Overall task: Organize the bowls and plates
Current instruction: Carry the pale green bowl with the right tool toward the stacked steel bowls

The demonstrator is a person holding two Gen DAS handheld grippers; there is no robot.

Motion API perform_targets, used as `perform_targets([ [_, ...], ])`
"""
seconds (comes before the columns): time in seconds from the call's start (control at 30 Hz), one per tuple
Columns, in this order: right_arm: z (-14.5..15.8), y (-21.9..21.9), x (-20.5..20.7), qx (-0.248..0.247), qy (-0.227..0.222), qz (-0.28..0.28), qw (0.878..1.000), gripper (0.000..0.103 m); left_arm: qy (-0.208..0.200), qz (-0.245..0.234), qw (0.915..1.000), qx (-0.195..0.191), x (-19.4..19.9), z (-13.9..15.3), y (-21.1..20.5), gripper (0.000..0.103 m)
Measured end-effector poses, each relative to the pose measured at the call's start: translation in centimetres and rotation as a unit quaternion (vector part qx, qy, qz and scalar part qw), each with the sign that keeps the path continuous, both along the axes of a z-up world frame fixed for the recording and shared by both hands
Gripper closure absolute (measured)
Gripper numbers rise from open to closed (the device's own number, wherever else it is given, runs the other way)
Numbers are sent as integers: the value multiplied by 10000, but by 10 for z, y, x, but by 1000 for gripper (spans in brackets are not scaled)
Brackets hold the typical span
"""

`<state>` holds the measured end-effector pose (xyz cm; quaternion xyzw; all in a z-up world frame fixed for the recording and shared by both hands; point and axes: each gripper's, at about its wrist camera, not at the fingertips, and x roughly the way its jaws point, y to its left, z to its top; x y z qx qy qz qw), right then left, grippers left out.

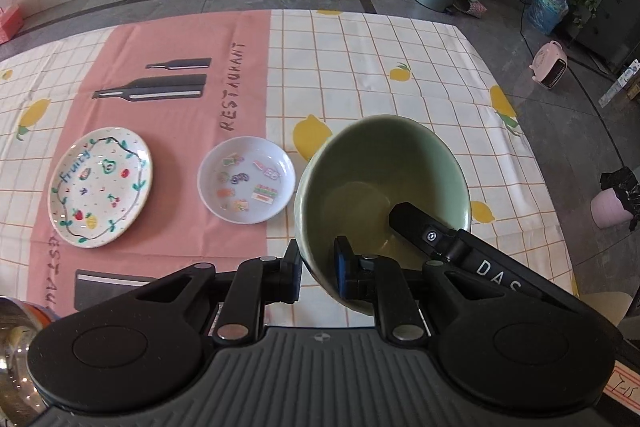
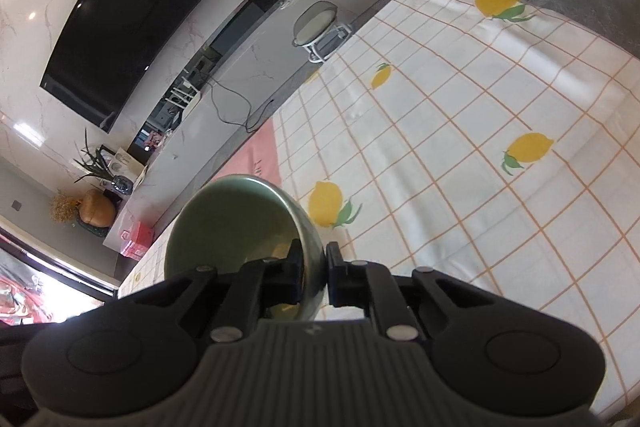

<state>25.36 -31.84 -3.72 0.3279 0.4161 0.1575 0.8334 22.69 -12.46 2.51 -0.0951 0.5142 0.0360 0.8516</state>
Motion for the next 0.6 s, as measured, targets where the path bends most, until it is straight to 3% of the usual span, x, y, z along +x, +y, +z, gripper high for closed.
perform_targets([
  [0.2,24,34,-21,166,-184,357,9991,94,-92,271,9994,184,-26,25,30,85],
  [0.6,58,83,-64,111,-550,935,9940,92,-570,288,9968,489,-79,50,70,84],
])
